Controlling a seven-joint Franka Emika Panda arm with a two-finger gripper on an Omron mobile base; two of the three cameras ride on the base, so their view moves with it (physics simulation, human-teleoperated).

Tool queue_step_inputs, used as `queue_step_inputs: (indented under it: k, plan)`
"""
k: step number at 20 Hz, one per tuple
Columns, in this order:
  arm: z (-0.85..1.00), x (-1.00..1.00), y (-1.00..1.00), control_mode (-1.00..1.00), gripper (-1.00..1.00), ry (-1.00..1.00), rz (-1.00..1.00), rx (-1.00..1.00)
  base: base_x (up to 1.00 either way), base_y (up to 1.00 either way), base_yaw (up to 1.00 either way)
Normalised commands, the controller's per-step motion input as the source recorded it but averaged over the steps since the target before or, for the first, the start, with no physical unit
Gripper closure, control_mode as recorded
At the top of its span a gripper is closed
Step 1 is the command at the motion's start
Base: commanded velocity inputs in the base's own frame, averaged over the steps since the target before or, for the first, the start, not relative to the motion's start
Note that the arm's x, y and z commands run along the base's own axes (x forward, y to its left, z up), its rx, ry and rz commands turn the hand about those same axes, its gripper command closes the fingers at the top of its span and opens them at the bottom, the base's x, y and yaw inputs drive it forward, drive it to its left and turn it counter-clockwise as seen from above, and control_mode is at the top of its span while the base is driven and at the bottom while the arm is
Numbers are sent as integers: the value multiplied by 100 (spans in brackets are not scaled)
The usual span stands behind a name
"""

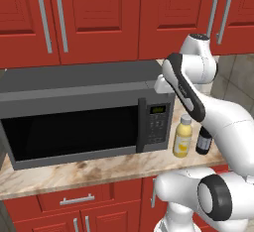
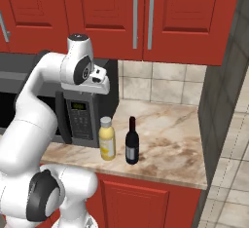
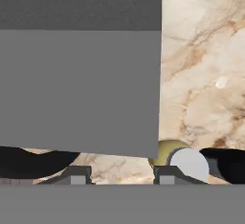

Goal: There is a wine glass and glass cup on the dining counter. Place the wine bottle next to the wine glass and the juice bottle next to the glass cup.

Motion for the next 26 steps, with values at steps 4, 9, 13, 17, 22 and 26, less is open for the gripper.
queue_step_inputs:
  k: [4, 9, 13, 17, 22, 26]
  plan:
    - [-1, -7, 0, -100, -100, 0, 0, 0, 0, 0, 0]
    - [-2, -27, -11, -100, -100, -12, 3, 3, 0, 0, 0]
    - [1, -30, -28, -100, -100, -13, 22, 11, 0, 0, 0]
    - [5, -32, -39, -100, -100, -8, 25, 13, 0, 0, 0]
    - [1, -40, -44, -100, -100, -15, 30, 13, 0, 0, 0]
    - [0, -47, -45, -100, -100, -32, 37, 9, 0, 0, 0]
